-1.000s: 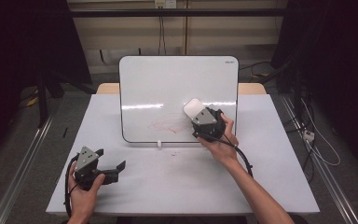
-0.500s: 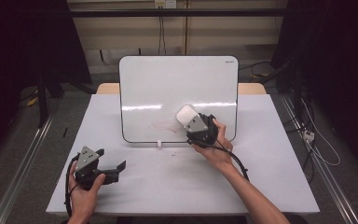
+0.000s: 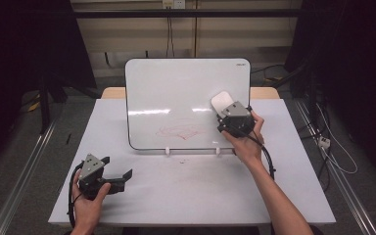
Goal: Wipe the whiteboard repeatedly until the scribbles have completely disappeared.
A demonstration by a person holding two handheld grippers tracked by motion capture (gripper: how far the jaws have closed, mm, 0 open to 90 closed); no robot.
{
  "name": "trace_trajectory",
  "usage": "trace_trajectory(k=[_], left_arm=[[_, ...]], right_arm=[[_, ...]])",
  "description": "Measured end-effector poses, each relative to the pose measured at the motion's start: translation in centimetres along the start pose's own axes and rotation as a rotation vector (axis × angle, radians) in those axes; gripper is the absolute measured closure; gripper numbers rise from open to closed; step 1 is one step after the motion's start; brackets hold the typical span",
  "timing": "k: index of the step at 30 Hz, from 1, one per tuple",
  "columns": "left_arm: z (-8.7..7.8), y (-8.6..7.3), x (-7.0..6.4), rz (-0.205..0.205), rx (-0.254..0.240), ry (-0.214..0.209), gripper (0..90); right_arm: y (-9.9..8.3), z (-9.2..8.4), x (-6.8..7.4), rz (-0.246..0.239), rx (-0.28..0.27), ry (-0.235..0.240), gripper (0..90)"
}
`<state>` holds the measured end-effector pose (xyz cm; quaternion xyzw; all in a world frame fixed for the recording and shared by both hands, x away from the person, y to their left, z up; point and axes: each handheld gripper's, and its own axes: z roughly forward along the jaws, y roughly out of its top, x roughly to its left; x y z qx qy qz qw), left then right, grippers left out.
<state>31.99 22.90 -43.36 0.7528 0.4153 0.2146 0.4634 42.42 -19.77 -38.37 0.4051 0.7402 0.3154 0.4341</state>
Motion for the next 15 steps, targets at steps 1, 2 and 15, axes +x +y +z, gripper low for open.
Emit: trace_trajectory(k=[1, 2, 15], left_arm=[[0.0, 0.0, 0.0, -0.001, -0.001, 0.0, 5.6], [0.0, 0.0, 0.0, -0.002, 0.0, 0.001, 5.6], [-0.1, 0.1, 0.1, -0.004, -0.007, 0.007, 5.6]], right_arm=[[0.0, 0.0, 0.0, 0.0, 0.0, 0.0, 31.7], [0.0, 0.0, -0.2, 0.006, 0.002, -0.004, 31.7], [0.1, 0.0, 3.0, -0.028, -0.014, -0.004, 31.7]])
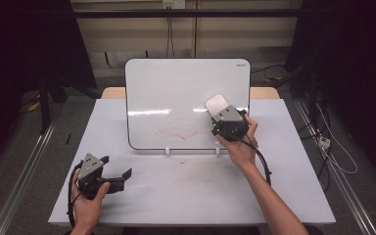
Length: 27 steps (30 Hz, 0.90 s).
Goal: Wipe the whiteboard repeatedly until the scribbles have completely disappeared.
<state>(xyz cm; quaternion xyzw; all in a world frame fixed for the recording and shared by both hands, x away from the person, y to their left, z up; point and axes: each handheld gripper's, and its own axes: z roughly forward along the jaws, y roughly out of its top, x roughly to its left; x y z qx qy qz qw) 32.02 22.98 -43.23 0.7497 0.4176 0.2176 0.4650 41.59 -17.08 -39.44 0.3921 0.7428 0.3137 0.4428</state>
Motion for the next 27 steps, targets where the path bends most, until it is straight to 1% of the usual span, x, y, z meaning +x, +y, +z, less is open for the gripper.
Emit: trace_trajectory(k=[1, 2, 3, 5, 6, 7, 9, 11, 12, 13, 15, 18, 19, 21, 22, 23, 24, 27], left_arm=[[0.0, 0.0, 0.0, 0.002, 0.0, -0.001, 5.7], [0.0, 0.0, 0.0, 0.002, 0.001, -0.003, 5.7], [0.0, 0.0, 0.0, 0.002, 0.001, -0.003, 5.7], [0.0, 0.0, 0.1, 0.0, 0.001, -0.003, 5.7], [0.0, 0.0, 0.1, -0.001, -0.001, -0.002, 5.7], [0.0, 0.0, 0.1, -0.001, -0.001, -0.001, 5.7], [0.0, 0.0, 0.1, 0.004, 0.003, -0.002, 5.7], [0.0, 0.0, 0.0, 0.0, -0.002, -0.002, 5.7], [0.0, 0.0, 0.0, 0.002, -0.002, -0.003, 5.6], [0.0, 0.0, 0.1, 0.005, 0.002, -0.003, 5.6], [0.0, 0.0, 0.1, 0.003, 0.002, -0.005, 5.7], [0.0, 0.0, 0.0, 0.007, 0.0, -0.002, 5.6], [0.0, 0.0, 0.0, 0.002, -0.003, -0.003, 5.7], [0.0, 0.0, 0.1, 0.007, 0.002, -0.005, 5.6], [0.1, 0.0, 0.0, 0.001, -0.001, -0.009, 5.6], [0.1, 0.0, 0.0, 0.001, 0.003, -0.008, 5.7], [0.2, 0.0, 0.0, 0.003, 0.002, -0.011, 5.7], [0.2, 0.1, -0.1, 0.009, 0.001, -0.013, 5.6]], right_arm=[[0.2, 0.1, 0.8, -0.015, -0.003, 0.005, 31.7], [0.2, 0.1, 0.8, -0.015, -0.003, 0.005, 31.7], [0.3, 0.1, 1.2, -0.029, -0.006, 0.009, 31.7], [0.5, 0.2, 1.9, -0.04, -0.012, 0.017, 31.7], [0.7, 0.3, 2.5, -0.051, -0.014, 0.021, 31.7], [0.7, 0.3, 2.5, -0.051, -0.014, 0.021, 31.7], [0.9, 0.4, 3.1, -0.063, -0.017, 0.027, 31.7], [1.0, 0.5, 3.6, -0.072, -0.019, 0.035, 31.7], [1.1, 0.5, 4.1, -0.078, -0.022, 0.041, 31.7], [1.1, 0.5, 4.1, -0.078, -0.022, 0.041, 31.7], [1.1, 0.6, 4.7, -0.084, -0.027, 0.047, 31.8], [1.2, 0.6, 5.5, -0.115, -0.031, 0.051, 31.7], [1.3, 0.6, 5.9, -0.122, -0.03, 0.051, 31.7], [1.3, 0.6, 5.9, -0.121, -0.03, 0.055, 31.7], [1.3, 0.6, 6.1, -0.122, -0.028, 0.05, 31.8], [1.3, 0.6, 6.6, -0.133, -0.027, 0.059, 31.7], [1.3, 0.6, 6.6, -0.133, -0.027, 0.059, 31.7], [1.1, 0.6, 7.7, -0.164, -0.027, 0.077, 31.7]])
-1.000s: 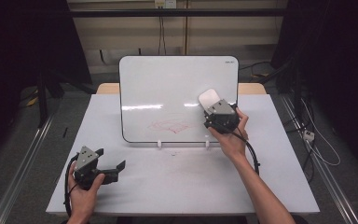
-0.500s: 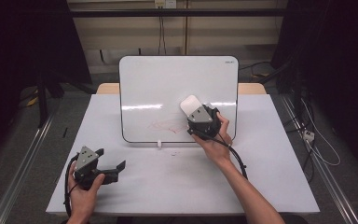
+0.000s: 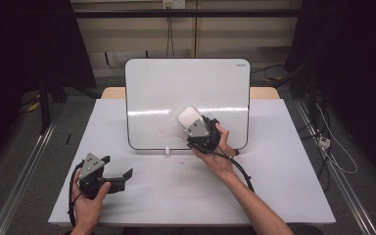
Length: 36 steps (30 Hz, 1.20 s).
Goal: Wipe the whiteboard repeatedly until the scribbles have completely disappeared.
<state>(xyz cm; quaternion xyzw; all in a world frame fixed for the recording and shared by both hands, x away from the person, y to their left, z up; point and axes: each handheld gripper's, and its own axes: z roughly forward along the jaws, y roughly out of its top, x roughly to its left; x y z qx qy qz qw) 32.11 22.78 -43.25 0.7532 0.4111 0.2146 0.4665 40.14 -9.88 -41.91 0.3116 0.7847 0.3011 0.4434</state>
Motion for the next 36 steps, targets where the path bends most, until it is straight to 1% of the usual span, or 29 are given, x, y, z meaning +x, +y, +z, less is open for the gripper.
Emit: trace_trajectory(k=[1, 2, 3, 4, 7, 8, 11, 14, 18, 19, 20, 22, 23, 24, 27, 28, 29, 30, 31, 34, 35, 36], left_arm=[[0.0, 0.0, 0.0, 0.0, 0.002, 0.002, 5.6], [0.0, 0.0, 0.0, 0.0, 0.002, 0.001, 5.7], [0.0, 0.0, 0.0, 0.0, 0.002, 0.001, 5.7], [0.0, 0.0, 0.0, 0.001, 0.002, 0.0, 5.7], [-0.1, 0.0, 0.1, -0.007, 0.001, 0.0, 5.6], [-0.1, -0.1, 0.2, -0.007, -0.003, 0.001, 5.7], [-0.1, -0.1, 0.3, -0.013, 0.002, 0.005, 5.7], [-0.2, -0.1, 0.2, -0.008, 0.002, 0.008, 5.7], [-0.1, -0.1, 0.1, -0.007, 0.005, 0.005, 5.7], [-0.1, -0.1, 0.1, -0.005, 0.007, 0.003, 5.6], [-0.1, -0.1, 0.1, -0.005, 0.006, 0.004, 5.6], [-0.1, -0.1, 0.2, -0.005, 0.006, 0.005, 5.7], [-0.1, -0.1, 0.2, -0.005, 0.006, 0.004, 5.7], [-0.1, -0.1, 0.2, -0.005, 0.006, 0.005, 5.7], [-0.1, -0.1, 0.2, -0.004, 0.008, 0.006, 5.7], [-0.1, -0.1, 0.2, -0.011, 0.002, 0.008, 5.6], [-0.1, -0.1, 0.2, -0.01, 0.002, 0.008, 5.6], [-0.1, -0.1, 0.2, -0.011, 0.001, 0.007, 5.6], [-0.1, -0.1, 0.2, -0.008, 0.002, 0.005, 5.6], [0.0, -0.1, 0.2, -0.008, 0.003, 0.003, 5.6], [0.0, -0.1, 0.1, -0.006, 0.005, 0.004, 5.7], [-0.1, -0.1, 0.1, 0.0, 0.008, 0.004, 5.7]], right_arm=[[0.0, 0.0, 0.4, -0.004, -0.001, 0.006, 31.7], [0.0, 0.0, 1.1, -0.031, 0.002, 0.023, 31.7], [0.0, 0.0, 1.1, -0.031, 0.002, 0.023, 31.7], [0.0, 0.0, 2.0, -0.061, 0.006, 0.042, 31.7], [0.0, 0.0, 2.3, -0.074, 0.004, 0.038, 31.8], [-0.1, 0.0, 2.0, -0.07, 0.006, 0.055, 31.8], [0.0, 0.0, 1.8, -0.074, 0.009, 0.06, 31.7], [0.0, 0.0, 1.0, -0.05, 0.005, 0.049, 31.7], [0.0, 0.0, -0.9, 0.005, 0.005, 0.021, 31.7], [0.0, 0.0, -2.0, 0.031, 0.009, 0.005, 31.7], [0.0, 0.0, -2.0, 0.031, 0.009, 0.005, 31.7], [0.1, 0.0, -3.2, 0.064, 0.01, -0.013, 31.8], [0.3, 0.1, -4.4, 0.088, 0.013, -0.027, 31.7], [0.3, 0.1, -4.4, 0.088, 0.013, -0.027, 31.7], [0.7, 0.1, -5.7, 0.11, 0.017, -0.044, 31.7], [0.8, 0.2, -6.0, 0.125, 0.018, -0.05, 31.7], [0.9, 0.3, -6.1, 0.127, 0.022, -0.049, 31.7], [1.0, 0.3, -5.9, 0.118, 0.02, -0.061, 31.7], [1.0, 0.3, -5.9, 0.118, 0.02, -0.061, 31.7], [0.9, 0.2, -5.8, 0.131, 0.018, -0.065, 31.7], [0.9, 0.1, -5.7, 0.127, 0.016, -0.07, 31.7], [0.8, 0.1, -5.6, 0.137, 0.014, -0.071, 31.7]])
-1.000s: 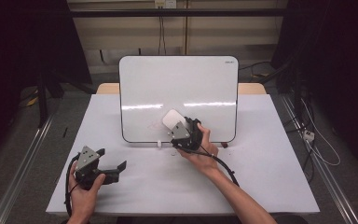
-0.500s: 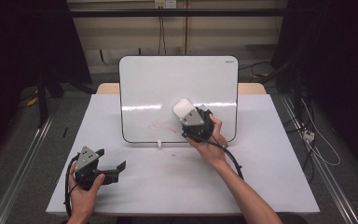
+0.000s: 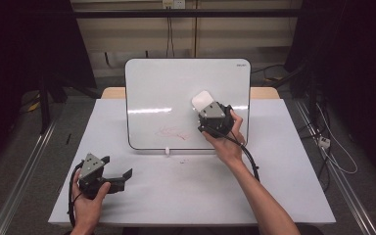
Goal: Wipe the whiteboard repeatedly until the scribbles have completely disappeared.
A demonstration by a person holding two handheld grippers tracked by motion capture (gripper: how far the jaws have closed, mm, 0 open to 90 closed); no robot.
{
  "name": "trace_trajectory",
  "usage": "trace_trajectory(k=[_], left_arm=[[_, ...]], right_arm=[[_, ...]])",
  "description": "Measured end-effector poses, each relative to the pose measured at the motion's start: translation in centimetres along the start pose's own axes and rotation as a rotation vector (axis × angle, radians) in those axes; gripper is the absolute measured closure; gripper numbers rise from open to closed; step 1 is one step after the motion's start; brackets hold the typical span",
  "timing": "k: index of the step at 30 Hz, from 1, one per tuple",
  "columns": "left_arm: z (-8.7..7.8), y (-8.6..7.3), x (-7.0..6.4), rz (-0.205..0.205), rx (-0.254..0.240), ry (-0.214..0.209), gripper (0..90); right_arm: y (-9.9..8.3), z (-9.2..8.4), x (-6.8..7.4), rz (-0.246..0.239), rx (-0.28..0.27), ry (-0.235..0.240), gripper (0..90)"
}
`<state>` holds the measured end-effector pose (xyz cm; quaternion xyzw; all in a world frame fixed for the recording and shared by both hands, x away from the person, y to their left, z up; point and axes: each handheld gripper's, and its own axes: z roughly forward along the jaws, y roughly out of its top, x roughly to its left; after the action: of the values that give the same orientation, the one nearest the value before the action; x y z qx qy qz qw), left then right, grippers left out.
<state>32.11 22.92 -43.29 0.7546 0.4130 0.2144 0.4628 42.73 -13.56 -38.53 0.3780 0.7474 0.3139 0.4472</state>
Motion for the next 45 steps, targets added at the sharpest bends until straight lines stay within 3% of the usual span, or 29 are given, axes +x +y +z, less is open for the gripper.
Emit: trace_trajectory(k=[9, 17, 24, 29, 33, 39, 43, 45], left_arm=[[0.0, 0.0, 0.0, -0.004, -0.005, 0.001, 5.7], [0.0, 0.0, -0.1, 0.005, 0.0, 0.001, 5.7], [0.0, 0.0, -0.1, 0.002, -0.003, 0.001, 5.7], [0.0, 0.0, -0.1, -0.004, -0.004, 0.002, 5.7], [0.0, 0.0, -0.1, 0.005, 0.002, 0.0, 5.7], [-0.1, -0.1, 0.1, -0.005, -0.005, 0.004, 5.6], [-0.3, -0.1, 0.2, -0.005, -0.004, 0.005, 5.6], [-0.3, -0.1, 0.2, -0.01, -0.009, 0.006, 5.6]], right_arm=[[-0.3, 0.0, 1.6, -0.021, -0.006, 0.014, 31.7], [-0.8, -0.2, 4.7, -0.124, -0.002, 0.053, 31.7], [-1.2, -0.4, 7.2, -0.182, -0.002, 0.077, 31.7], [-1.4, -0.5, 7.8, -0.192, 0.002, 0.088, 31.7], [-1.5, -0.6, 8.6, -0.243, 0.007, 0.107, 31.7], [-1.3, -0.5, 7.8, -0.211, 0.001, 0.128, 31.7], [-0.9, -0.2, 5.7, -0.117, -0.004, 0.089, 31.7], [-0.8, -0.2, 5.2, -0.101, -0.004, 0.085, 31.7]])
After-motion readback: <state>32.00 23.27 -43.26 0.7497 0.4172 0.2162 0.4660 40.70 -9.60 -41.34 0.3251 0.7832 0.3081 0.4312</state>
